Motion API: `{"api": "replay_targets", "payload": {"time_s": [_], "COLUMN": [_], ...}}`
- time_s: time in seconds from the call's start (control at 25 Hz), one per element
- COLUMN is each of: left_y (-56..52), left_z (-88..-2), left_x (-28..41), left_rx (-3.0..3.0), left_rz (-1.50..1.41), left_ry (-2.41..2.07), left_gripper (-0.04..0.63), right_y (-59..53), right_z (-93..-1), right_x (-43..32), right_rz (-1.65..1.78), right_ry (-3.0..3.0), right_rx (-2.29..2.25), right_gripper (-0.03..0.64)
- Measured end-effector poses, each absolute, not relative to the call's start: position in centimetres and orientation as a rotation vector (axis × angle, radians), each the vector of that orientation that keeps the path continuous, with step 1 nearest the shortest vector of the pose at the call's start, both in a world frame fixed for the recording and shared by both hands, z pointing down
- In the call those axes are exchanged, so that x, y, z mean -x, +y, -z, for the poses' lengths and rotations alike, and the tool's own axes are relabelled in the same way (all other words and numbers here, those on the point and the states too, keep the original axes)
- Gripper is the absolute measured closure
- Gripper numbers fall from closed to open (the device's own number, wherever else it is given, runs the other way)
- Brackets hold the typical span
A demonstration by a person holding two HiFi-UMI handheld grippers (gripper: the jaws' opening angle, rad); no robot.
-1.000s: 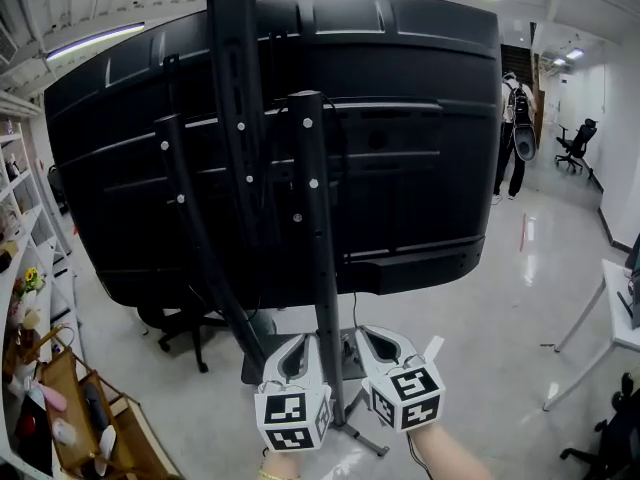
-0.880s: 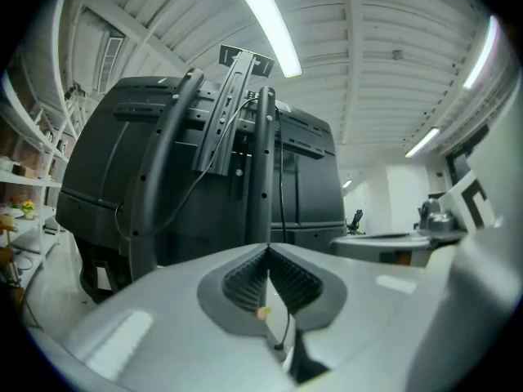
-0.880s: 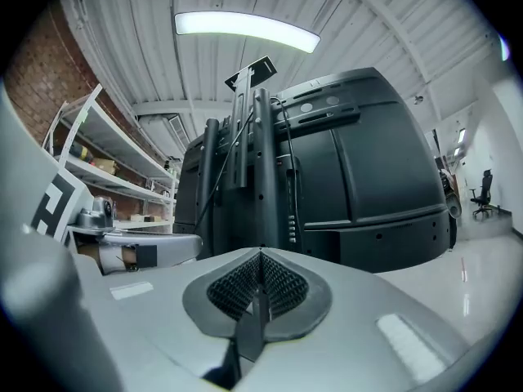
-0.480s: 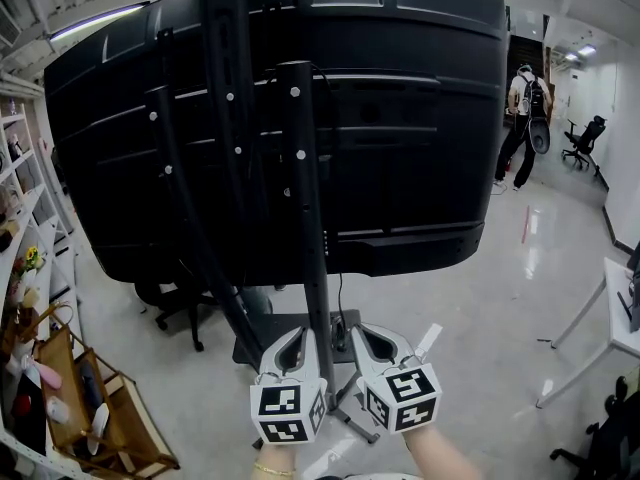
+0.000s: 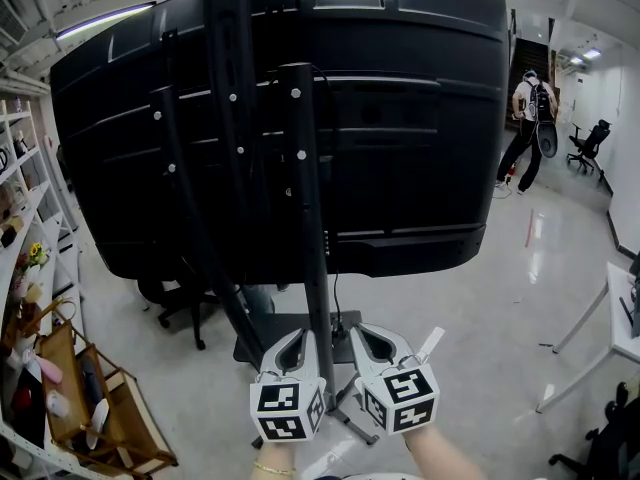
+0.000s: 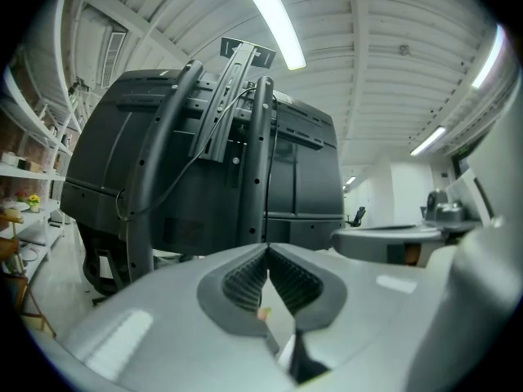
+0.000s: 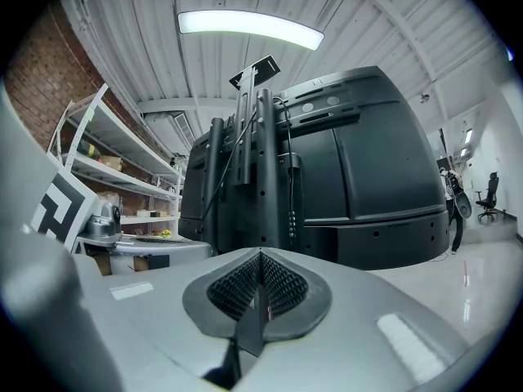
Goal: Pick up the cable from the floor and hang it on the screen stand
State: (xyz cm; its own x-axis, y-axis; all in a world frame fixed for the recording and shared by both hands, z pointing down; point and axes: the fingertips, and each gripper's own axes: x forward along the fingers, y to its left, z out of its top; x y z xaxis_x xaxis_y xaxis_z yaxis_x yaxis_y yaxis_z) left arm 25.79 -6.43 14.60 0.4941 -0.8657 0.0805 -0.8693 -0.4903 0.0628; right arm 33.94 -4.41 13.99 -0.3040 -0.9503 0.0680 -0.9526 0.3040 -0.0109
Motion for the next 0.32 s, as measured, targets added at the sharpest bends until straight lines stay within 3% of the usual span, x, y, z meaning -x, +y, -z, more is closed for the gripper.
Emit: {"api": "replay_targets", "payload": {"time_s": [0.32], "left_y": [-6.17], "left_z": [-15.03], "left_x": [-25.69], "left_rx": [-2.621], "left_rz": [-0.073], "left_ry": [-1.537], "left_gripper": [0.588], "right_y": [-3.95], "right_z": [-13.85], "right_x": [-33.55], "right_rz": [-0.071], "right_ry": [-2.511], "right_rx": [-1.812], "right_gripper": [0.618]}}
